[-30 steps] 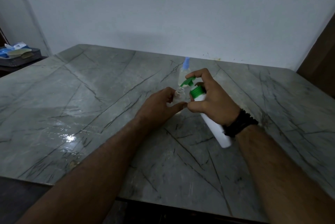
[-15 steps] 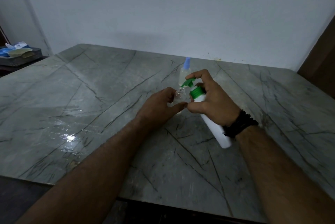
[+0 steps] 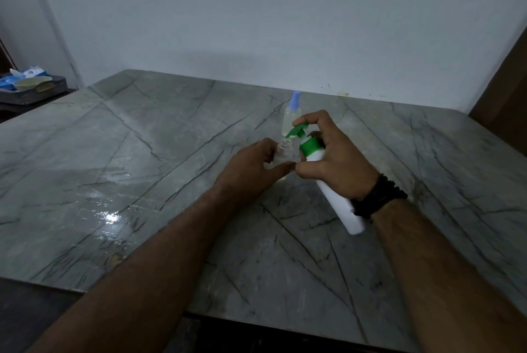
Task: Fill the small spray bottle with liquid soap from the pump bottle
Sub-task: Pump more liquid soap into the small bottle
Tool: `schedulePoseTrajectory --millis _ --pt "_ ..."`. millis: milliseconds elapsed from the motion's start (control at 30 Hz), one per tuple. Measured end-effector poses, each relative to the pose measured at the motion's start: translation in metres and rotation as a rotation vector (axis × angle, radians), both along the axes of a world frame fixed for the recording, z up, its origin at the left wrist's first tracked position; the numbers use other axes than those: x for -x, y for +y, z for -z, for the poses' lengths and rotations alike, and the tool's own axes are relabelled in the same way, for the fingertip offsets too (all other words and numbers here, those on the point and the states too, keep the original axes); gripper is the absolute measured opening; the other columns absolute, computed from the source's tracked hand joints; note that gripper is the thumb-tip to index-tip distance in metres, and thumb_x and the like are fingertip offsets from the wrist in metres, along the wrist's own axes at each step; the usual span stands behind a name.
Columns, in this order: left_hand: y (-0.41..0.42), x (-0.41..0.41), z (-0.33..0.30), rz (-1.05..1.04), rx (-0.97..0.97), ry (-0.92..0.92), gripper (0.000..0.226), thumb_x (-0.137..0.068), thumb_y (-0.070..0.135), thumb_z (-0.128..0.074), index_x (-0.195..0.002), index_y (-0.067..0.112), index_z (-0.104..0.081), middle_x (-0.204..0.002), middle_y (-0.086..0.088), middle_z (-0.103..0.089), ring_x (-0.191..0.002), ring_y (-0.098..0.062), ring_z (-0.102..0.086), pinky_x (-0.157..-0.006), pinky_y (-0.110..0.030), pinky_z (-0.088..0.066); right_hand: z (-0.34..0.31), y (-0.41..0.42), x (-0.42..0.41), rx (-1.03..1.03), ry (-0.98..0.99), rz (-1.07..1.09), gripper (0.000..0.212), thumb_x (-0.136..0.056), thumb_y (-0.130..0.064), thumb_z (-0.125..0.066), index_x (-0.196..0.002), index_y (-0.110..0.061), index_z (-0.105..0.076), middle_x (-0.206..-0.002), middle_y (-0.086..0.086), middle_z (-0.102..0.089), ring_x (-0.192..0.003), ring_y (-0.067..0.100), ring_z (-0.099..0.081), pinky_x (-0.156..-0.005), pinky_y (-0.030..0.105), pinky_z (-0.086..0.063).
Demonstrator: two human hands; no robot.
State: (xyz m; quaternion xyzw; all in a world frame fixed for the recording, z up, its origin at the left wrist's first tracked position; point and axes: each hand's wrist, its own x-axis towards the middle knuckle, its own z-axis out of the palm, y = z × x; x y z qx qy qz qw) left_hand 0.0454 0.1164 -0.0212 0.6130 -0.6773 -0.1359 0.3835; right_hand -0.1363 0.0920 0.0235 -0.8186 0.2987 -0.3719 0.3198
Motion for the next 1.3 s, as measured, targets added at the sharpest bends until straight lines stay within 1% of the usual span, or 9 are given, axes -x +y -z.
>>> schedulePoseTrajectory --millis 67,167,333,467,633,800,967,1100,1300 --pt "0.0 0.0 0.0 0.0 0.0 -0.001 0.043 -0.082 0.051 -0.065 -0.113 0.024 -0.058 -0.104 0.008 -0.062 -0.092 -0.008 -0.058 -0.075 -0.023 -0.046 0.0002 -0.0006 -0.0001 0.003 0.0 0.003 0.068 -0.065 -0.006 -0.076 -0.124 -0.023 -0.048 -0.084 -0.011 -0.061 -0.066 0.0 -0.06 -0.06 0.012 -0.045" --pt "-0.0002 -0.0003 0.0002 -0.001 0.005 -0.005 0.041 -0.082 0.05 -0.066 -0.113 0.024 -0.058 -0.103 0.009 -0.061 -0.09 -0.006 -0.057 -0.072 -0.019 -0.043 0.0003 -0.0013 -0.0003 0.001 0.014 -0.002 0.068 -0.067 -0.001 -0.077 -0.124 -0.023 -0.047 -0.084 -0.01 -0.061 -0.067 0.0 -0.061 -0.06 0.013 -0.046" --pt "-0.0004 0.0004 0.0004 -0.001 0.012 0.005 0.04 -0.082 0.049 -0.066 -0.113 0.024 -0.058 -0.101 0.011 -0.059 -0.09 -0.005 -0.056 -0.071 -0.017 -0.041 -0.0019 0.0001 0.001 -0.006 0.006 -0.007 0.064 -0.065 -0.009 -0.075 -0.121 -0.021 -0.046 -0.085 -0.007 -0.061 -0.069 0.006 -0.061 -0.064 0.022 -0.051" --pt "-0.0008 -0.0006 0.0011 0.003 0.007 0.001 0.04 -0.082 0.049 -0.066 -0.112 0.025 -0.057 -0.098 0.014 -0.056 -0.087 -0.002 -0.054 -0.069 -0.015 -0.04 -0.0004 -0.0002 0.0 0.016 0.031 0.001 0.065 -0.069 -0.001 -0.078 -0.122 -0.022 -0.047 -0.086 -0.009 -0.062 -0.068 0.003 -0.061 -0.063 0.015 -0.047" --pt "-0.0013 -0.0015 0.003 -0.014 0.023 -0.02 0.041 -0.081 0.055 -0.065 -0.111 0.028 -0.057 -0.099 0.013 -0.059 -0.087 -0.003 -0.055 -0.071 -0.018 -0.044 -0.0011 0.0023 -0.0006 0.011 0.02 -0.01 0.067 -0.064 -0.013 -0.076 -0.124 -0.023 -0.048 -0.085 -0.008 -0.062 -0.068 0.004 -0.06 -0.064 0.017 -0.046" --pt "-0.0016 -0.0016 0.003 -0.011 0.023 -0.026 0.042 -0.081 0.055 -0.064 -0.111 0.027 -0.057 -0.104 0.01 -0.06 -0.091 -0.006 -0.056 -0.072 -0.019 -0.044 -0.0019 0.0005 0.0013 0.004 0.031 -0.018 0.064 -0.068 -0.002 -0.079 -0.12 -0.021 -0.046 -0.086 -0.008 -0.062 -0.07 0.003 -0.061 -0.067 0.019 -0.048" --pt "-0.0003 -0.0011 0.0013 0.008 0.024 -0.009 0.039 -0.082 0.051 -0.066 -0.111 0.026 -0.058 -0.106 0.008 -0.063 -0.092 -0.006 -0.058 -0.075 -0.021 -0.046 -0.002 0.0025 0.0001 -0.002 -0.008 -0.003 0.068 -0.062 -0.015 -0.072 -0.124 -0.02 -0.047 -0.083 -0.012 -0.06 -0.067 0.001 -0.059 -0.063 0.015 -0.046" --pt "0.0003 -0.001 0.0015 0.01 0.029 0.001 0.038 -0.082 0.051 -0.066 -0.111 0.027 -0.058 -0.105 0.009 -0.063 -0.092 -0.005 -0.058 -0.076 -0.022 -0.048 -0.0018 0.0017 -0.0007 -0.007 0.001 -0.015 0.067 -0.062 -0.014 -0.072 -0.124 -0.02 -0.047 -0.082 -0.012 -0.06 -0.066 0.001 -0.059 -0.062 0.015 -0.046" --pt "0.0002 -0.0012 0.0018 0.009 0.038 0.0 0.038 -0.081 0.053 -0.065 -0.109 0.028 -0.058 -0.103 0.01 -0.063 -0.09 -0.005 -0.058 -0.075 -0.022 -0.048 -0.002 0.0008 -0.0011 -0.023 -0.006 -0.009 0.066 -0.06 -0.017 -0.071 -0.122 -0.019 -0.046 -0.085 -0.008 -0.061 -0.068 0.004 -0.061 -0.063 0.021 -0.048"
